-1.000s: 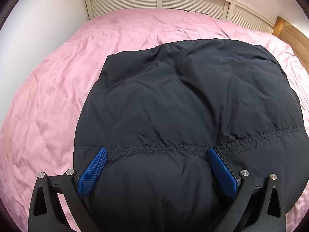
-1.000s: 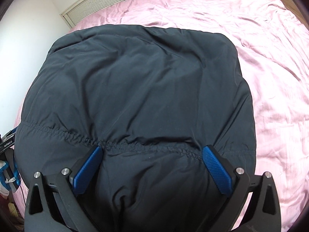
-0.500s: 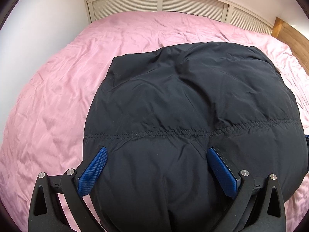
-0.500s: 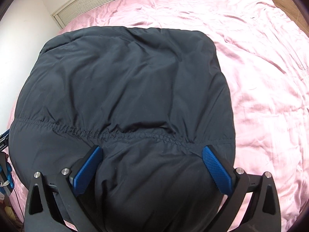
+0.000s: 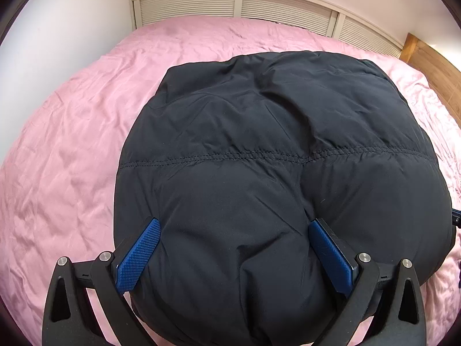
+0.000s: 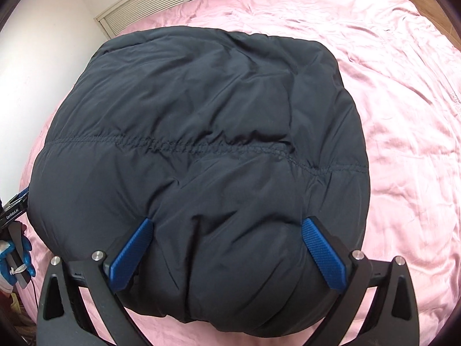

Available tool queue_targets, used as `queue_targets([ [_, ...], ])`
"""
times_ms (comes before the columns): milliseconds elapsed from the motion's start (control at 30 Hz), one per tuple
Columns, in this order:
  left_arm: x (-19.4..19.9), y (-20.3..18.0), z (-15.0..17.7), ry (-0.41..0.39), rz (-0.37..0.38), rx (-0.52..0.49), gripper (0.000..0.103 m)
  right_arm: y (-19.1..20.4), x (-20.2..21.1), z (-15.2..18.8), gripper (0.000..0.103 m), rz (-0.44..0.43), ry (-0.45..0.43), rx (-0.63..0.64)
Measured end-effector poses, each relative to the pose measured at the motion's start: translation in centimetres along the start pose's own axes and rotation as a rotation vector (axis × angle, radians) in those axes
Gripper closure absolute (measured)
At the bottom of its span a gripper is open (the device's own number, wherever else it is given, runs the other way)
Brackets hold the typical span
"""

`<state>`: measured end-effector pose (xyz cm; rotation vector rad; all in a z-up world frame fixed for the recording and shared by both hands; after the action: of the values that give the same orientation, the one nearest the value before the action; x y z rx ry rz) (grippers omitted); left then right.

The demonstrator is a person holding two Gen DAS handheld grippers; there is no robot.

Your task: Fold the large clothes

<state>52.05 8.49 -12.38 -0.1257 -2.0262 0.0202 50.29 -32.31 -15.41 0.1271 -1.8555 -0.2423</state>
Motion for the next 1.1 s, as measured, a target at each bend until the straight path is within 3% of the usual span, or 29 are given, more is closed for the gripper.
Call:
queue_targets([
  [267, -0.3, 1.3, 0.6, 0.06, 0.063, 0.058, 0.002, -2.3, -0.6, 0.5, 0.0, 0.011, 0.023, -0.007],
  [433, 1.6, 3.8, 0.7, 0.036, 0.104, 0.115, 0.002, -4.2, 0.0, 0.7, 0.0, 0.014, 0.028, -0.011],
  [567, 3.1, 6.9, 0.2, 0.025, 0.121, 0.153, 0.002, -6.1, 2.7, -0.3, 0.0, 0.017, -0.015, -0.016],
  [667, 3.2, 9.0, -0.4, 0.041, 0.102, 0.159, 0.001, -8.4, 4.3, -1.6, 0.0, -0.005, -0.05, -0.062],
  [800, 2.3, 11.4, -1.2, 0.08, 0.139, 0.214, 0.002, -12.0, 4.9, -3.5, 0.0, -0.023, -0.067, -0.136],
  [867, 1.5, 12.5, -1.7, 0.096, 0.173, 0.247, 0.002, -13.1, 4.4, -4.2, 0.0, -0.077, -0.053, -0.173],
  [1033, -1.8, 13.0, -3.3, 0.164, 0.376, 0.324, 0.002, -14.2, 1.2, -5.5, 0.0, -0.265, 0.006, -0.271],
  [1100, -3.2, 13.1, -3.9, 0.183, 0.411, 0.341, 0.002, -14.5, -0.3, -5.6, 0.0, -0.341, 0.032, -0.302],
])
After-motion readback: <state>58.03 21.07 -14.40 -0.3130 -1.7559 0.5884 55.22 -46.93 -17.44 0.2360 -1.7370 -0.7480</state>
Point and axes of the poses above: each gripper's, at about its wrist camera, not at the fingertips, and x roughly against the way its jaws point, y to its left, z to its underside, the point moved 9 cm from there along -x, roughly the way its jaws point, and after that the axes turned 8 degrees about y, right-handed, at the moved point
